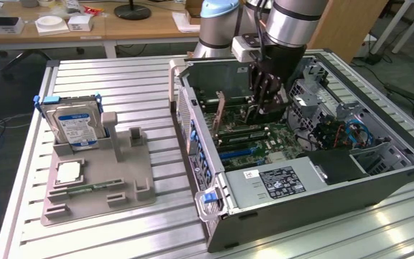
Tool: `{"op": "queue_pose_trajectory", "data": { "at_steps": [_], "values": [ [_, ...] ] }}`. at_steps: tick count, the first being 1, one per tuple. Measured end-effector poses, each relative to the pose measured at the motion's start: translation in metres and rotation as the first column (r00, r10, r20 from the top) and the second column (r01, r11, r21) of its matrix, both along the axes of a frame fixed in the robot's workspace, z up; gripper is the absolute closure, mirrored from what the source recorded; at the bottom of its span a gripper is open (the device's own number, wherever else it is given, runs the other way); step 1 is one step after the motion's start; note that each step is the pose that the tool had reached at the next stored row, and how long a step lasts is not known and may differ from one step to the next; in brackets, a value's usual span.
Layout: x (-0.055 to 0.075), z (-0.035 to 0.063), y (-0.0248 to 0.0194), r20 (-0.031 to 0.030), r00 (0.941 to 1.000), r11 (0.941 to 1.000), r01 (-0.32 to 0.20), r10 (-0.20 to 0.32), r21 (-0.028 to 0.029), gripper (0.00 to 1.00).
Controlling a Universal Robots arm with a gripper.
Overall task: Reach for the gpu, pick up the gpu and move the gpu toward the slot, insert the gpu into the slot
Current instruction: 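Insert the gpu into the slot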
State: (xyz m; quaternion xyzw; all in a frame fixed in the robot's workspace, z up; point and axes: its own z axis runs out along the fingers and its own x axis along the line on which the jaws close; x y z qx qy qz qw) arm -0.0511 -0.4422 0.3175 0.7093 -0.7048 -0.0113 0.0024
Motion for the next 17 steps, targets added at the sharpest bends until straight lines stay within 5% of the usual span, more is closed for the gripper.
{"op": "queue_pose_trajectory", "data": {
  "at_steps": [17],
  "values": [
    [-0.0004, -0.0026, -0.0033, 0.0026, 1.0, 1.0, 0.0, 0.0, 0.0002, 0.74]
  ]
}}
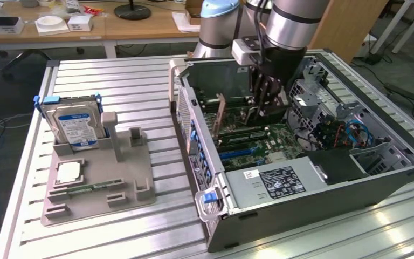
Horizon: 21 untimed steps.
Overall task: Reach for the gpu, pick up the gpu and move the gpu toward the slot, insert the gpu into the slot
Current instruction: 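Insert the gpu into the slot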
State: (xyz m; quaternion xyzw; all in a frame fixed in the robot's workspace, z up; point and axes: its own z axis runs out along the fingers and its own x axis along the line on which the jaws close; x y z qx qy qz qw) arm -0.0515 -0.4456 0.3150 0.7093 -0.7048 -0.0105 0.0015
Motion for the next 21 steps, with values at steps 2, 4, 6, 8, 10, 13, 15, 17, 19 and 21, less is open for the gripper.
{"op": "queue_pose_trajectory", "data": {
  "at_steps": [2, 4, 6, 8, 10, 13, 15, 17, 19, 21],
  "values": [
    [0.0, 0.0, -0.0011, 0.0, 1.0, 1.0, 0.0, 0.0, 0.0, 0.74],
    [-0.0001, -0.0001, -0.002, 0.0001, 1.0, 1.0, 0.0, 0.0, 0.0001, 0.74],
    [-0.0001, -0.0002, -0.0025, 0.0001, 1.0, 1.0, 0.0, 0.0, 0.0001, 0.74],
    [-0.0006, -0.0005, -0.0027, 0.0, 1.0, 1.0, 0.0, 0.0, 0.0001, 0.74],
    [-0.0018, -0.001, -0.0029, 0.0, 1.0, 1.0, 0.0, 0.0, -0.0001, 0.74],
    [-0.0038, -0.0019, -0.0029, 0.0, 1.0, 1.0, 0.0, 0.0, 0.0, 0.74],
    [-0.0049, -0.0024, -0.0029, 0.0, 1.0, 1.0, 0.0, 0.0, 0.0, 0.74],
    [-0.0058, -0.0029, -0.0031, 0.0, 1.0, 1.0, 0.0, 0.0, 0.0001, 0.74],
    [-0.0061, -0.0031, -0.0037, 0.0001, 1.0, 1.0, 0.0, 0.0, 0.0001, 0.74],
    [-0.0062, -0.0032, -0.0053, 0.0001, 1.0, 1.0, 0.0, 0.0, 0.0001, 0.74]
  ]
}}
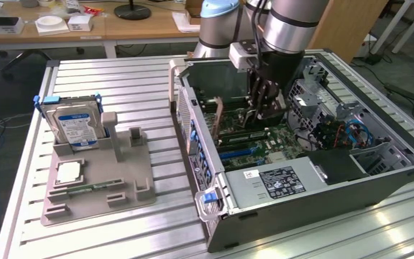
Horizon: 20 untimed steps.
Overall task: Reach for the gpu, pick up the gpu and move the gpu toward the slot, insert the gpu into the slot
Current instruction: 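Insert the gpu into the slot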
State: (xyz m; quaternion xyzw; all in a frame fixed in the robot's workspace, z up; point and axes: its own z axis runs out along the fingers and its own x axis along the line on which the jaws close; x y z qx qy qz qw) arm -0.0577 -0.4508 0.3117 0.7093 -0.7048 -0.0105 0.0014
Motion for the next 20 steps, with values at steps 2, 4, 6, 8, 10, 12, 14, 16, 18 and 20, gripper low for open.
{"op": "queue_pose_trajectory", "data": {
  "at_steps": [2, 4, 6, 8, 10, 12, 14, 16, 18, 20],
  "values": [
    [0.0, -0.0001, -0.0015, 0.0, 1.0, 1.0, 0.0, 0.0, 0.0, 0.74],
    [-0.0001, -0.0003, -0.0028, 0.0, 1.0, 1.0, 0.0, 0.0, 0.0, 0.74],
    [-0.0003, -0.0007, -0.0033, 0.0, 1.0, 1.0, 0.0, 0.0, 0.0001, 0.74],
    [-0.001, -0.0015, -0.0034, 0.0, 1.0, 1.0, 0.0, 0.0, 0.0001, 0.74],
    [-0.0017, -0.0031, -0.0034, 0.0, 1.0, 1.0, 0.0, 0.0, 0.0, 0.74],
    [-0.0023, -0.0049, -0.0034, 0.0, 1.0, 1.0, 0.0, 0.0, 0.0, 0.74],
    [-0.0029, -0.006, -0.0035, 0.0, 1.0, 1.0, 0.0, 0.0, -0.0001, 0.74],
    [-0.0032, -0.007, -0.0035, 0.0002, 1.0, 1.0, 0.003, -0.003, 0.0, 0.74],
    [-0.0036, -0.0076, -0.0035, 0.0001, 1.0, 1.0, 0.009, -0.009, -0.0003, 0.74],
    [-0.0037, -0.008, -0.0035, 0.0002, 1.0, 1.0, 0.009, -0.009, -0.0002, 0.74]
  ]
}}
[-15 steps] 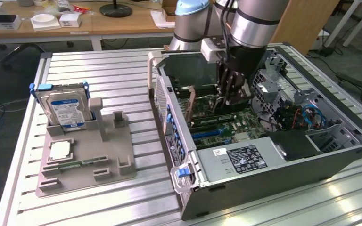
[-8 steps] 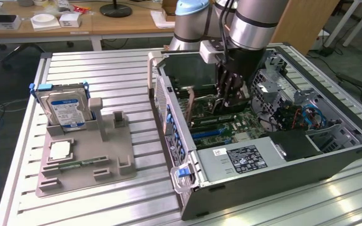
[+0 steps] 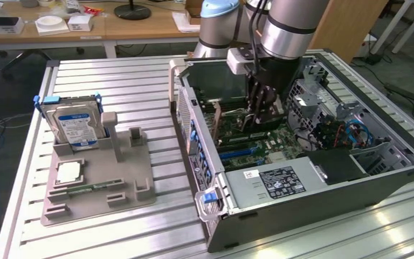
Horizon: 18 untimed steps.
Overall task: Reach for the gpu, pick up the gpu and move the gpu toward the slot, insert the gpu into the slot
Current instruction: 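Insert the gpu into the slot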
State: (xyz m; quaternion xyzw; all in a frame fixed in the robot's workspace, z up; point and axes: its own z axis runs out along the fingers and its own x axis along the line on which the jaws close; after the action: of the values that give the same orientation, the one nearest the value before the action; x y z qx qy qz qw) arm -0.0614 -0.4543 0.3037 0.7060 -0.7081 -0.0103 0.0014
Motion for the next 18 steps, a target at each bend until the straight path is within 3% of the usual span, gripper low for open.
{"op": "queue_pose_trajectory", "data": {
  "at_steps": [18],
  "values": [
    [-0.0002, -0.0088, 0.0, 0.0018, 1.0, 1.0, 0.0, 0.0, 0.0, 0.74]
  ]
}}
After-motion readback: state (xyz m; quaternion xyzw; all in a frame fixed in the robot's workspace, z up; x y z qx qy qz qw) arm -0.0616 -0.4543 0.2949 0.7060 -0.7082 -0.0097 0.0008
